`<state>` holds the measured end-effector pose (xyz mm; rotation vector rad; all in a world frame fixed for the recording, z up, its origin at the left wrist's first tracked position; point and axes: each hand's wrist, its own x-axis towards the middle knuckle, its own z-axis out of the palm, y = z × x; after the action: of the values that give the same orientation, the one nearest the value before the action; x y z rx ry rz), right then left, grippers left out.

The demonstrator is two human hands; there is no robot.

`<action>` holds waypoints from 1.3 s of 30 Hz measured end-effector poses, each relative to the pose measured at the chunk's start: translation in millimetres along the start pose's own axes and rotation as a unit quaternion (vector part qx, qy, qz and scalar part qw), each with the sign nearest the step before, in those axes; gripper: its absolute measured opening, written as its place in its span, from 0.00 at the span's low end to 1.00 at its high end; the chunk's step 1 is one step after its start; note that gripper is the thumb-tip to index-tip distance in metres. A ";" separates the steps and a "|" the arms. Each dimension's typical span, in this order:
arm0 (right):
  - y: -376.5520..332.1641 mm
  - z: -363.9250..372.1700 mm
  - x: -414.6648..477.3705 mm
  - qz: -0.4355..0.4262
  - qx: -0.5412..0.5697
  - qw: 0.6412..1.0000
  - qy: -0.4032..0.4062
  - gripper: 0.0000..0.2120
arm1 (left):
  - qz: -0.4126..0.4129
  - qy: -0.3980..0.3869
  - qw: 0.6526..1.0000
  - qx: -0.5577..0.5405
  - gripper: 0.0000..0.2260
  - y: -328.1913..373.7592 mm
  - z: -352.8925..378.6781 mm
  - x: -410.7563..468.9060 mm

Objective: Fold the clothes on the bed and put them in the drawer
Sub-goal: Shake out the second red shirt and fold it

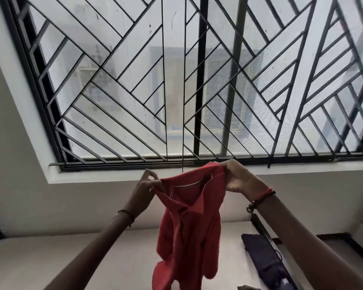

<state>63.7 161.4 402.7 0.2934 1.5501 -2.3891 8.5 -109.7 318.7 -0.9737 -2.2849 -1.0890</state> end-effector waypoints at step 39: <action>1.3 -3.7 2.7 -0.066 0.006 0.994 0.085 0.15 | -0.524 0.047 0.575 -0.627 0.19 64.5 78.8 -53.4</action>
<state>61.6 164.0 399.2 0.4187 1.6770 -2.5331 86.0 -40.1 270.0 0.4355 -1.5275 -3.3145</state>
